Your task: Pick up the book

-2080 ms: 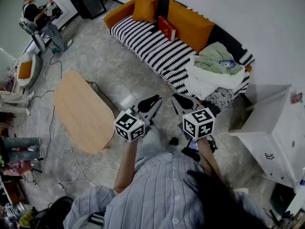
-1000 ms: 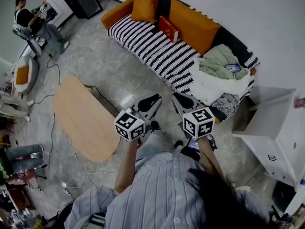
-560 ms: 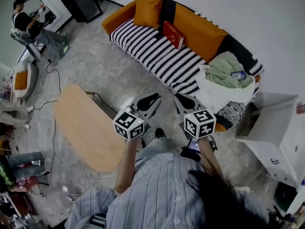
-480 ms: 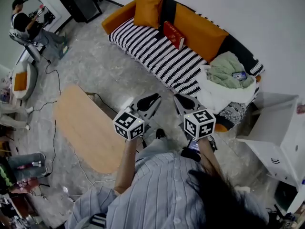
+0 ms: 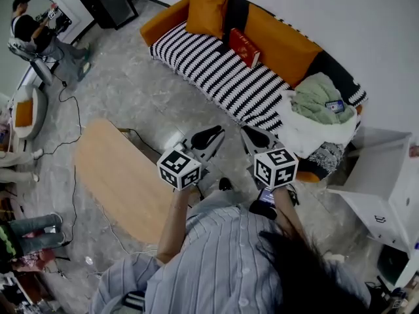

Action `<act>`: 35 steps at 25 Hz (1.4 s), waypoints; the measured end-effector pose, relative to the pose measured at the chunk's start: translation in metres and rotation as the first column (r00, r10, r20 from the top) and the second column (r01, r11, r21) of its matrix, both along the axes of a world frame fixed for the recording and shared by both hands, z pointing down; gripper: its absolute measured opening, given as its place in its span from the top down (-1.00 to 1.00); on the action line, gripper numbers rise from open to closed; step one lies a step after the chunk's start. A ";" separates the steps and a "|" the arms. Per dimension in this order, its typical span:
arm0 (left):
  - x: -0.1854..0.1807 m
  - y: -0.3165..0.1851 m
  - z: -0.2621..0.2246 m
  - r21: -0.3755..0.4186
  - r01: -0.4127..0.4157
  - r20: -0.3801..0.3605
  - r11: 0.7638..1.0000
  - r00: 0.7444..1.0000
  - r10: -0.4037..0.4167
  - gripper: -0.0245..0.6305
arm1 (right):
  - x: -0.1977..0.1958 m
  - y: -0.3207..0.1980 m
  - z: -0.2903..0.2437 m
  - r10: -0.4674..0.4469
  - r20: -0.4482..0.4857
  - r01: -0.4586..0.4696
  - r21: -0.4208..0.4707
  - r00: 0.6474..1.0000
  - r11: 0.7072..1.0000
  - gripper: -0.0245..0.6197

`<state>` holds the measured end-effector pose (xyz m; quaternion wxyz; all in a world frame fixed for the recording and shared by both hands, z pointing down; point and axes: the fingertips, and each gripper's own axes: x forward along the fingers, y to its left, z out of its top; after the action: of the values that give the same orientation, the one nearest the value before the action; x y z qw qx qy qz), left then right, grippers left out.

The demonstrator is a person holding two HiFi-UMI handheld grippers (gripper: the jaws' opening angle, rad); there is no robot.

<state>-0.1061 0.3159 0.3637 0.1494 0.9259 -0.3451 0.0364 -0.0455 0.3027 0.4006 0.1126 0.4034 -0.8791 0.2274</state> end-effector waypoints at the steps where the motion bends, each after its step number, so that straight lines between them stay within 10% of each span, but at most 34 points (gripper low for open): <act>1: -0.005 -0.001 0.001 -0.001 -0.001 -0.004 1.000 1.000 0.001 0.80 | -0.004 -0.001 0.000 0.005 -0.002 -0.005 -0.002 1.000 1.000 0.80; 21: -0.038 -0.027 0.012 -0.021 0.049 -0.076 0.999 0.996 -0.050 0.80 | -0.024 -0.024 0.014 0.004 -0.034 -0.005 -0.041 0.999 0.999 0.80; 35: -0.051 -0.141 0.028 -0.082 0.153 -0.066 0.985 0.985 -0.158 0.80 | -0.034 -0.142 0.031 -0.117 -0.033 0.115 -0.063 0.993 0.991 0.80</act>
<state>-0.1568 0.1749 0.3920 0.1997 0.8904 -0.4090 0.0046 -0.0790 0.1604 0.4317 0.1538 0.3521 -0.8915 0.2399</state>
